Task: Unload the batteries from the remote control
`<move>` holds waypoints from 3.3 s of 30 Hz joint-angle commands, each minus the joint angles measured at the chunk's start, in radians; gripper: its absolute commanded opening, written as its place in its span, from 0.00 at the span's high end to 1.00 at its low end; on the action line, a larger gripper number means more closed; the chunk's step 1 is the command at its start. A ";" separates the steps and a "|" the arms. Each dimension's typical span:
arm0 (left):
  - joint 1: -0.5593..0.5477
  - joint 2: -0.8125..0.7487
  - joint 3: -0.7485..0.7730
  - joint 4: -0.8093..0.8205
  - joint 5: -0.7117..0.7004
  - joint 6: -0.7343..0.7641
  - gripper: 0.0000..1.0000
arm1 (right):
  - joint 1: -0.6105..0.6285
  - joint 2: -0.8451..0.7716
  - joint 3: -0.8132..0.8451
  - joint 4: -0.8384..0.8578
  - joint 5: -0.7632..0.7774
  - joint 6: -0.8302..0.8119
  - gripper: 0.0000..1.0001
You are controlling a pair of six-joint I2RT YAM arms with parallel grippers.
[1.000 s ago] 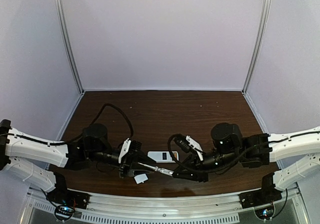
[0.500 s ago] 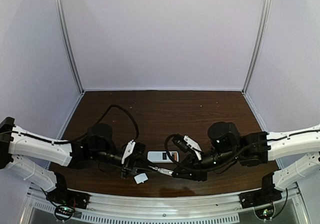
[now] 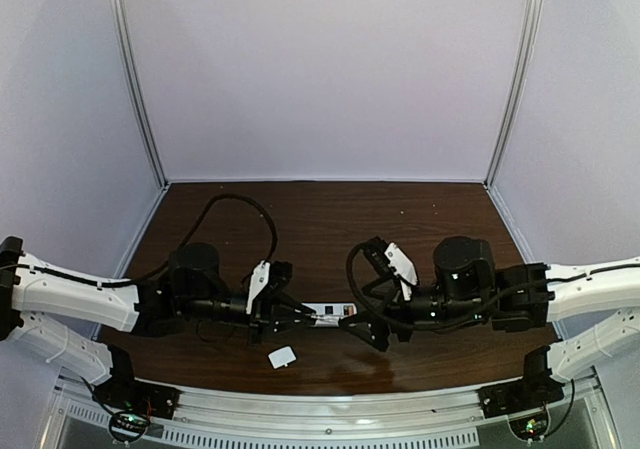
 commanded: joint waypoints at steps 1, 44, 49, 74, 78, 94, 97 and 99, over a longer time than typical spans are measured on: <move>0.005 -0.027 0.039 -0.023 -0.065 -0.094 1.00 | -0.003 -0.027 -0.082 0.193 0.132 -0.099 0.00; 0.004 -0.004 0.110 0.021 0.085 -0.397 1.00 | 0.101 0.049 -0.135 0.470 -0.011 -0.168 0.25; 0.004 0.001 0.104 0.040 0.097 -0.401 1.00 | 0.101 0.081 -0.130 0.505 -0.026 -0.167 0.39; 0.005 -0.006 0.098 0.058 0.129 -0.412 1.00 | 0.101 0.075 -0.150 0.571 0.008 -0.171 0.58; 0.004 -0.006 0.096 0.057 0.130 -0.409 1.00 | 0.100 0.082 -0.151 0.586 0.007 -0.172 0.61; 0.004 -0.004 0.095 0.058 0.133 -0.410 1.00 | 0.100 0.091 -0.155 0.630 -0.001 -0.176 0.58; 0.004 -0.003 0.093 0.057 0.133 -0.410 1.00 | 0.101 0.092 -0.153 0.631 -0.004 -0.176 0.60; 0.005 -0.001 0.094 0.057 0.132 -0.410 1.00 | 0.100 0.091 -0.154 0.632 -0.004 -0.176 0.60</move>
